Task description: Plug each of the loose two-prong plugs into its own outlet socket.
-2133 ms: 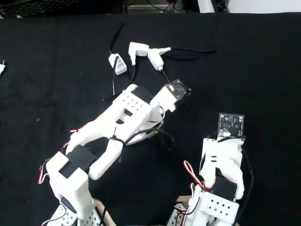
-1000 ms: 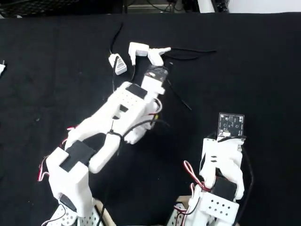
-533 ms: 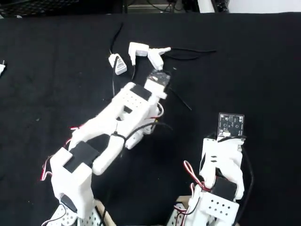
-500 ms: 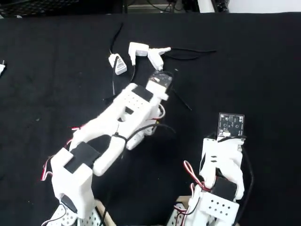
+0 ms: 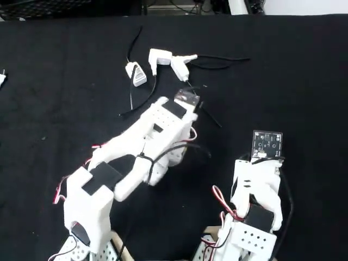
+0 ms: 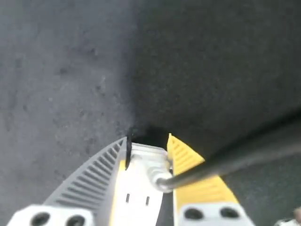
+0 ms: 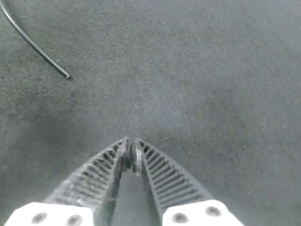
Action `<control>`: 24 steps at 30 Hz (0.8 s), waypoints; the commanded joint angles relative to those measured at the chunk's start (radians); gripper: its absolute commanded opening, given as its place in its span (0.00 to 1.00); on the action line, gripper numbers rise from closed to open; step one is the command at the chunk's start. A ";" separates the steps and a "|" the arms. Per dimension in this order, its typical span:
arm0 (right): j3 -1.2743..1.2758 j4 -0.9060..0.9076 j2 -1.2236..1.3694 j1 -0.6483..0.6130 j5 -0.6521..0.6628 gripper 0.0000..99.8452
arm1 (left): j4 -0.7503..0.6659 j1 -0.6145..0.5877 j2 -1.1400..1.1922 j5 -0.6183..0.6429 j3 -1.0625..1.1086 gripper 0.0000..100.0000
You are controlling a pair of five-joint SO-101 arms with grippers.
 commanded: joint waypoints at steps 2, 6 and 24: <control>-0.002 0.002 -0.024 0.009 0.009 0.01 | -0.040 -0.120 -0.009 0.175 -0.047 0.03; -0.002 0.002 -0.024 0.009 0.009 0.01 | -0.037 -0.200 -0.009 0.269 -0.025 0.03; -0.002 0.002 -0.024 0.009 0.009 0.01 | -0.057 -0.219 -0.009 0.046 -0.008 0.13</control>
